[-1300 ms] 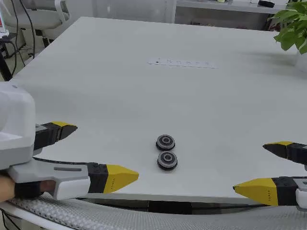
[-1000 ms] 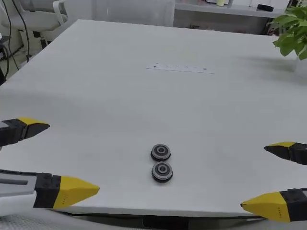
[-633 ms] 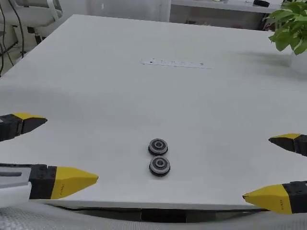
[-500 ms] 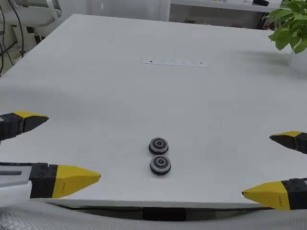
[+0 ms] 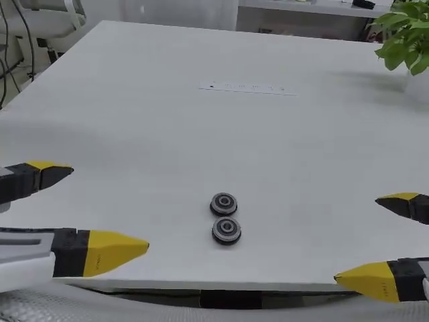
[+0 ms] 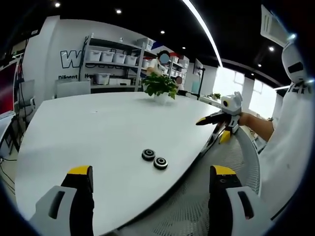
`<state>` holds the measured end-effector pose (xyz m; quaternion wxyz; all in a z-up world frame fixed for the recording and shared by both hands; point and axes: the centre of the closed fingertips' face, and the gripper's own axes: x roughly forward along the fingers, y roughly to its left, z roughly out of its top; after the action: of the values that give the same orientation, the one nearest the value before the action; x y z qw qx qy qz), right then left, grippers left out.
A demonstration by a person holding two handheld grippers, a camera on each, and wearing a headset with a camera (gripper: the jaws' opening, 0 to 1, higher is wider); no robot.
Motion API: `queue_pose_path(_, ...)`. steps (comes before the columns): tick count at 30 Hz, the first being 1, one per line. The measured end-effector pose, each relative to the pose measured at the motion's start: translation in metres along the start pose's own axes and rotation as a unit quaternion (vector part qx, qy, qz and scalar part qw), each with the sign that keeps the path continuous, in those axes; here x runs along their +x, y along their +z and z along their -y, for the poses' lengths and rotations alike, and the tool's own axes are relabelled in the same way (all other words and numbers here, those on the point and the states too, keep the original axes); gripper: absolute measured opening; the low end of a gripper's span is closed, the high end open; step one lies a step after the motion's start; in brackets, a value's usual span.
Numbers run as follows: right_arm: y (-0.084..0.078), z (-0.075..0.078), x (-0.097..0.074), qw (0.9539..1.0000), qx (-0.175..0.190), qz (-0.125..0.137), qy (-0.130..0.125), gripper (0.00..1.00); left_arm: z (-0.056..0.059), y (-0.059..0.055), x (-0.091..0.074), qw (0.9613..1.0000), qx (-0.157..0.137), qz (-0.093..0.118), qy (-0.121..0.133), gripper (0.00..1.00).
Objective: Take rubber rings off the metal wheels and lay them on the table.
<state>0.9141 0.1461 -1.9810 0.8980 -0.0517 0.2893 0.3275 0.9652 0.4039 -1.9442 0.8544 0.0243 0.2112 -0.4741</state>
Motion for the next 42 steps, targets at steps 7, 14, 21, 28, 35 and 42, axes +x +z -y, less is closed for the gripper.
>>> queue_pose_path(7,0.0004,-0.0002,-0.0005,1.0000,0.007,0.004,0.001,0.99,-0.0006,-0.0014,0.0015,1.0000,0.000,-0.006,0.007,0.99)
queue_pose_path(14,0.0008,-0.0002,-0.0010,0.9998,0.018,0.010,0.001,0.99,0.0000,-0.0018,0.0025,0.9998,0.008,-0.012,0.012,0.99)
queue_pose_path(21,0.0008,0.0000,-0.0013,0.9997,0.023,0.012,-0.002,0.98,0.0008,-0.0021,0.0024,0.9998,-0.001,-0.014,0.015,0.98)
queue_pose_path(28,0.0007,0.0001,-0.0016,0.9997,0.021,0.011,-0.006,0.96,0.0003,-0.0017,0.0020,0.9998,-0.003,-0.011,0.015,0.98)
queue_pose_path(35,-0.0009,-0.0003,0.0002,0.9996,0.025,0.008,-0.004,0.96,-0.0004,-0.0023,0.0015,0.9998,-0.009,-0.010,0.015,0.97)
queue_pose_path(42,-0.0030,-0.0017,0.0031,0.9996,0.027,0.002,0.001,0.96,0.0043,-0.0006,0.0026,1.0000,-0.005,-0.007,0.005,0.96)
